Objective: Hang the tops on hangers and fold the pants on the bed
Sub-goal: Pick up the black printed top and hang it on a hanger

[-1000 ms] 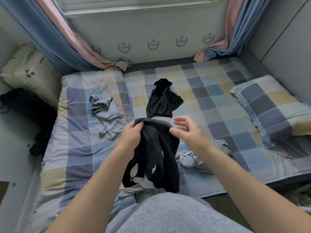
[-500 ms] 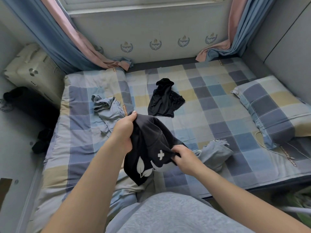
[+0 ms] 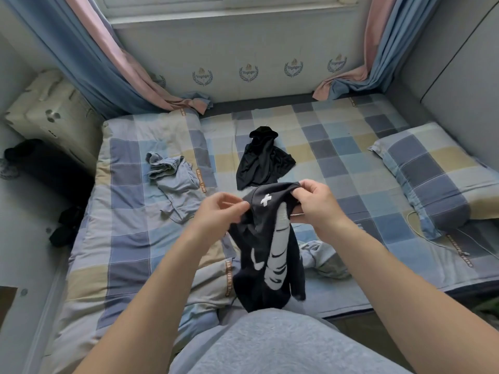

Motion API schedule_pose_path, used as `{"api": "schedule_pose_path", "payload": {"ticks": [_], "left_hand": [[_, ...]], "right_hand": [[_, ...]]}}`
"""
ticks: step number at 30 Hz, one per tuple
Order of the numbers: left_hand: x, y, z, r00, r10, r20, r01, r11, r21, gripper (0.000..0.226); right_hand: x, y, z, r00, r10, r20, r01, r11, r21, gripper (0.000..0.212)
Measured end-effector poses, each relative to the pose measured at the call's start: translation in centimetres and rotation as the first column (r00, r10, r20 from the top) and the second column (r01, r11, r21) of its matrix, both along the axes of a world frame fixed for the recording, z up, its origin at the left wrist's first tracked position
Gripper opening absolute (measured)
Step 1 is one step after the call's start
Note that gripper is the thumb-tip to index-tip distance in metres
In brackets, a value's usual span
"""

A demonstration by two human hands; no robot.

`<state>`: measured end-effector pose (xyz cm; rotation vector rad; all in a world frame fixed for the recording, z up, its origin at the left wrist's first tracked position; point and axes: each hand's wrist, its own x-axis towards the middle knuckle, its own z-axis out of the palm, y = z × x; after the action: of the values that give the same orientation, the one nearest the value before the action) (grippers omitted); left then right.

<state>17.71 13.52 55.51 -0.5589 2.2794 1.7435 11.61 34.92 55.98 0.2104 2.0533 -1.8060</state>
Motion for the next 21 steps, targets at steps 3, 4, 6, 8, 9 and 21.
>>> {"api": "schedule_pose_path", "payload": {"ticks": [3,4,6,8,9,21], "left_hand": [[0.7,1.2,-0.5,0.958,-0.275,0.081,0.278,0.96,-0.034,0.041],[0.9,1.7,-0.8,0.935,-0.335,0.115,0.342,0.939,-0.044,0.052],[1.4,3.1,-1.6,0.92,-0.365,0.142,0.374,0.926,-0.045,0.066],[1.4,4.5,-2.8,0.941,-0.328,0.076,0.333,0.942,-0.05,0.057],[1.3,5.1,-3.2,0.954,-0.299,0.022,0.3,0.951,-0.07,0.042],[-0.8,3.7,0.6,0.963,0.228,-0.147,-0.186,0.949,0.255,0.022]], "right_hand": [[0.2,-1.1,1.3,0.997,-0.055,0.048,0.061,0.988,-0.144,0.02],[0.2,-1.3,1.8,0.996,-0.064,0.06,0.074,0.982,-0.176,0.019],[0.4,-1.4,2.7,0.995,-0.064,0.08,0.082,0.965,-0.248,0.017],[0.5,-1.4,3.5,0.995,-0.048,0.092,0.078,0.933,-0.352,0.015],[0.5,-1.3,4.0,0.995,-0.042,0.094,0.076,0.912,-0.404,0.015],[1.2,1.8,1.0,0.975,0.22,-0.016,-0.219,0.975,0.035,0.041]]}}
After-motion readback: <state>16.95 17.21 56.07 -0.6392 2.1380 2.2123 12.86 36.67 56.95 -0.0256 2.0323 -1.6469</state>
